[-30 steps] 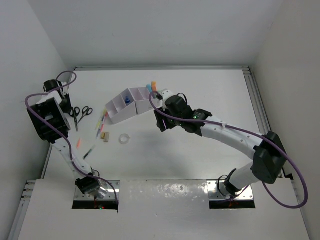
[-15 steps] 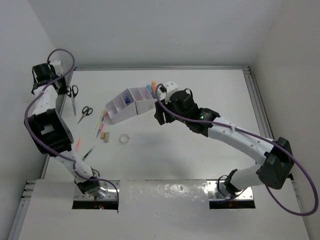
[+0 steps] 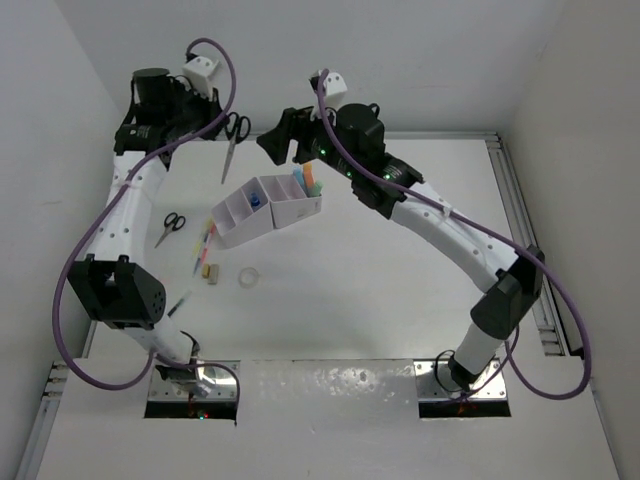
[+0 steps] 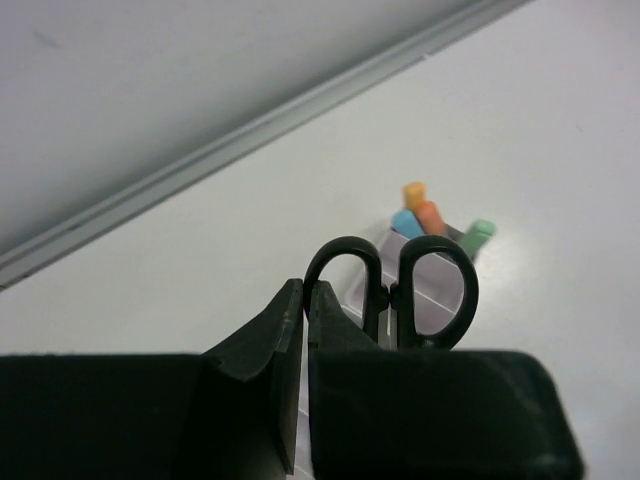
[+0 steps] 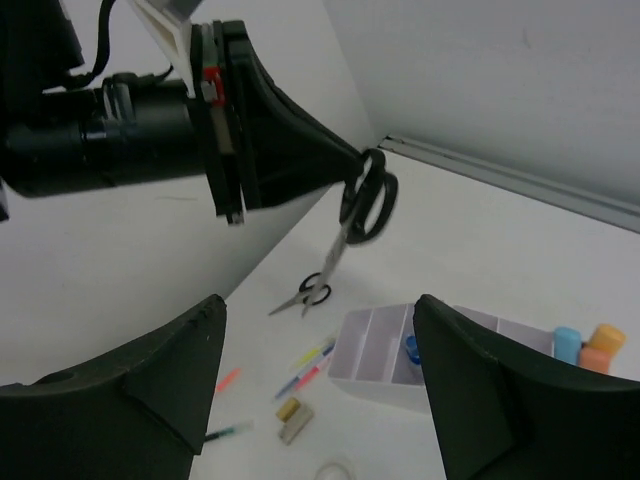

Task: Sort the stationery into containers
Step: Pick up the scissors from the center of the board, then place the scissors in the storage box.

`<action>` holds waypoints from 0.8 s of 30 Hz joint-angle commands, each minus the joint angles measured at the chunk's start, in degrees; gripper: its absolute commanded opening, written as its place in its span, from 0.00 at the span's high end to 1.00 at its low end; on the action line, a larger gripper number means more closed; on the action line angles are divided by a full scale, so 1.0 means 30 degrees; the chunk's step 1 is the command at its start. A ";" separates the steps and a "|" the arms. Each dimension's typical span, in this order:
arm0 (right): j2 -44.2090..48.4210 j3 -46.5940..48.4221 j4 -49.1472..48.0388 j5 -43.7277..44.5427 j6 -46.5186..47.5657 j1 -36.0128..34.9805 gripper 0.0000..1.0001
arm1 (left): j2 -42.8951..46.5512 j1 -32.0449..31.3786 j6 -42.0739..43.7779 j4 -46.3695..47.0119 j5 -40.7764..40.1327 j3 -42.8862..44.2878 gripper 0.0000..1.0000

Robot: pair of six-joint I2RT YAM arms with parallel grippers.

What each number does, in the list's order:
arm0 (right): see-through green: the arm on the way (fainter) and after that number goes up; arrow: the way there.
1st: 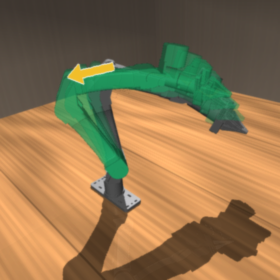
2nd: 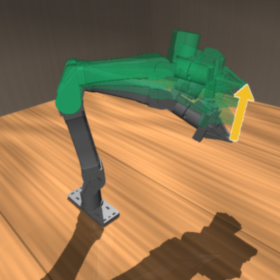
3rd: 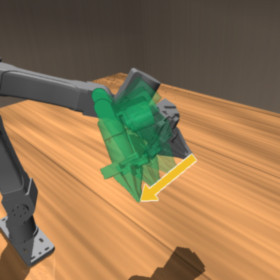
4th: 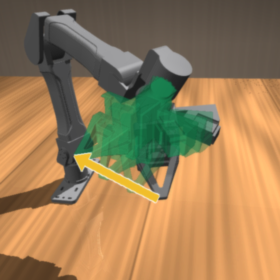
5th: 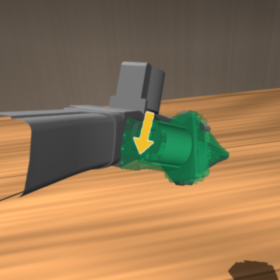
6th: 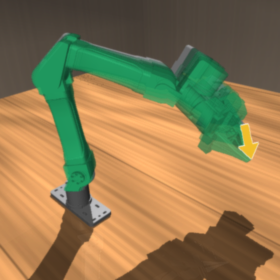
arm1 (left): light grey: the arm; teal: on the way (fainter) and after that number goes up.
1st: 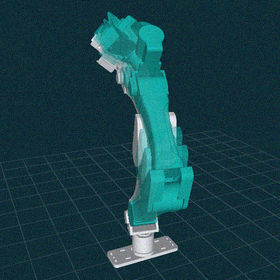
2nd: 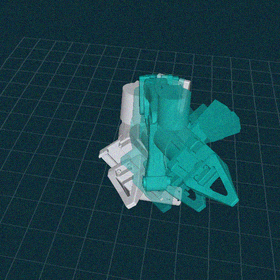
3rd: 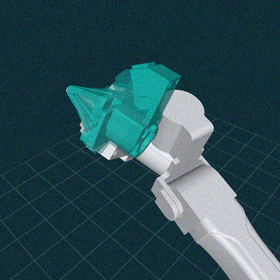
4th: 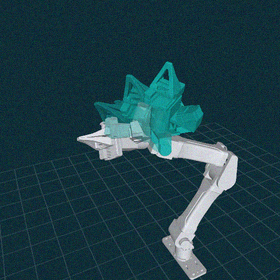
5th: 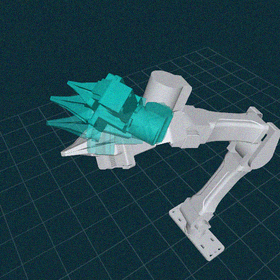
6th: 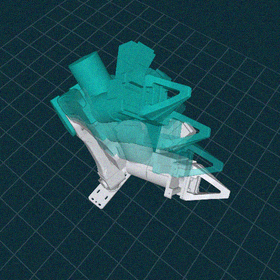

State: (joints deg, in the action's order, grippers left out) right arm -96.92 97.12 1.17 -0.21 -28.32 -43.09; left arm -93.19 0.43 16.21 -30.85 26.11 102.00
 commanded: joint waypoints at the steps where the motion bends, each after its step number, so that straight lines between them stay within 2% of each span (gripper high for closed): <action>1: -0.1117 0.0732 -0.1790 -0.0488 -0.1487 0.0300 0.26 | -0.0051 -0.1136 -0.0129 -0.1315 0.0352 0.1185 1.00; 5: -0.1849 0.0410 -0.2937 -0.0516 -0.2425 0.0973 0.28 | 0.0007 -0.2045 -0.0011 -0.1757 -0.0030 0.1567 1.00; 12: -0.2877 0.0527 -0.3056 -0.0517 -0.2515 0.1092 0.36 | 0.0096 -0.2925 0.0018 -0.2137 -0.0177 0.1714 1.00; 17: -0.3462 0.0643 -0.3670 -0.1041 -0.3011 0.1151 0.47 | 0.0067 -0.3335 0.0076 -0.2285 -0.0324 0.1656 1.00; 19: -0.3901 0.0818 -0.3847 -0.1277 -0.3217 0.1209 0.54 | 0.0037 -0.3452 -0.0040 -0.2255 -0.0324 0.1656 1.00; 22: -0.4371 0.0995 -0.4109 -0.1454 -0.3627 0.1151 0.70 | -0.0021 -0.3511 -0.0041 -0.2226 -0.0295 0.1714 1.00; 23: -0.4429 0.0908 -0.4459 -0.1483 -0.3860 0.1238 0.82 | -0.0051 -0.3511 -0.0070 -0.2255 -0.0265 0.1685 1.00; 24: -0.4517 0.0791 -0.4723 -0.1513 -0.3949 0.1268 0.89 | -0.0051 -0.3540 -0.0041 -0.2284 -0.0265 0.1656 1.00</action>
State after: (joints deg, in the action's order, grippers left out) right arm -109.43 97.82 -7.97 -3.38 -38.17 -39.55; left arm -94.26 -9.45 16.34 -39.18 24.71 104.77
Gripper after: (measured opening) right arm 0.188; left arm 0.018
